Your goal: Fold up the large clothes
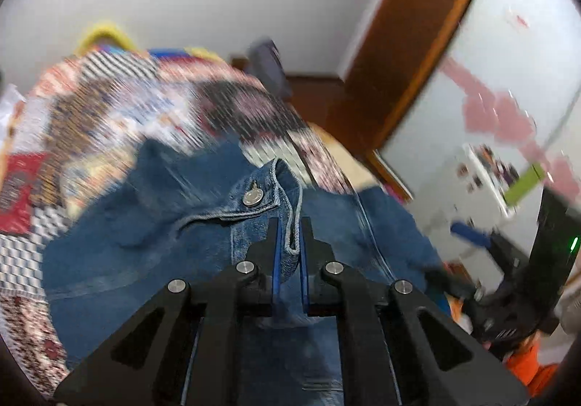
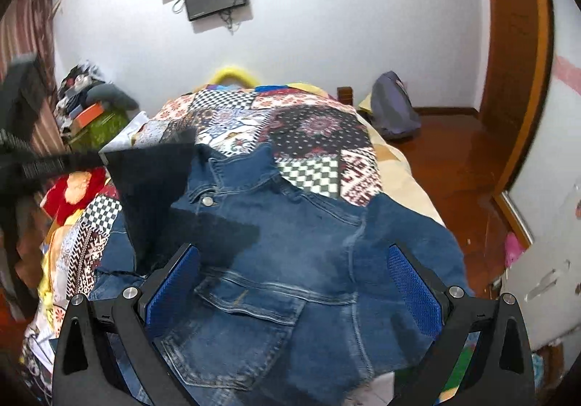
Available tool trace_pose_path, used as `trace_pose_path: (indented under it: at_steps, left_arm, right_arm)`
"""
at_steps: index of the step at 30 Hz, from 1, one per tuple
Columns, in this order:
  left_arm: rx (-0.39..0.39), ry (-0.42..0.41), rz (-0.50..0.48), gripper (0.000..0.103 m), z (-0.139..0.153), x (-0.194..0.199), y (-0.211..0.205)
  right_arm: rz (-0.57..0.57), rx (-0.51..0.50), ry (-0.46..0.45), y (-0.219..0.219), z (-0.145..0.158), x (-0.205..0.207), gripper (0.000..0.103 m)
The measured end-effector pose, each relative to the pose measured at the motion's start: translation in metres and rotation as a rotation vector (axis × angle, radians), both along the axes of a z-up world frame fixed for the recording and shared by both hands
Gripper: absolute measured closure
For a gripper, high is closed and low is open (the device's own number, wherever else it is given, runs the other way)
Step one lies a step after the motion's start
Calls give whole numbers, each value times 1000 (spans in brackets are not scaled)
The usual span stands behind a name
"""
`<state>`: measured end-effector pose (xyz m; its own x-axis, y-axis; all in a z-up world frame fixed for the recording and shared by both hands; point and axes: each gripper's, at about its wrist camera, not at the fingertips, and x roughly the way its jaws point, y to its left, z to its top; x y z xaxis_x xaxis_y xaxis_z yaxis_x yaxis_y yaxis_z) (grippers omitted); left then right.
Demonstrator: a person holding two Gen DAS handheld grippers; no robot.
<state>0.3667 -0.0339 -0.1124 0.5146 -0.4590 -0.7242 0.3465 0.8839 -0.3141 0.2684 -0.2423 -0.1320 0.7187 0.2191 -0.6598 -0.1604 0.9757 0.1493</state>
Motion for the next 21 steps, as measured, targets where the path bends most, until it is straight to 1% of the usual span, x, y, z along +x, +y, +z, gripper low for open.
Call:
trace_pose_path:
  at_steps: [2, 3, 5, 7, 9, 10, 11, 13, 15, 16, 18, 19, 21]
  left_arm:
    - [0, 69, -55, 95, -18, -2, -17]
    - [6, 90, -76, 95, -25, -6, -22]
    - [34, 115, -115, 94, -33, -13, -32]
    - [34, 116, -167, 93, -33, -25, -37]
    - [61, 84, -185, 85, -28, -34, -34]
    - [71, 70, -178, 75, -26, -37, -31]
    - [88, 47, -159, 63, -22, -38, -23]
    - [109, 8, -103, 49, -17, -37, -2]
    - [142, -25, -20, 46, -14, -37, 28]
    - [160, -28, 19, 45, -16, -37, 44]
    - [176, -18, 86, 43, -21, -37, 73]
    - [180, 0, 141, 42, -27, -38, 96]
    - [195, 32, 217, 42, -37, -39, 128]
  right_arm:
    - [-10, 17, 19, -9, -2, 1, 0]
    - [-14, 26, 31, -13, -4, 3, 0]
    - [-26, 45, 50, -17, -6, 6, 0]
    - [-24, 79, 72, -18, -9, 11, 0]
    - [-19, 115, 98, -17, -13, 18, 0]
    - [-14, 135, 112, -15, -15, 21, 0]
    - [-2, 165, 132, -12, -19, 27, 1]
    - [19, 211, 170, -5, -27, 35, 1]
    - [45, 240, 228, 6, -39, 45, 1]
    - [62, 250, 256, 12, -45, 51, 1]
    - [96, 280, 317, 25, -59, 63, 1]
    - [105, 298, 347, 29, -65, 69, 1]
    - [109, 343, 421, 38, -81, 82, 1]
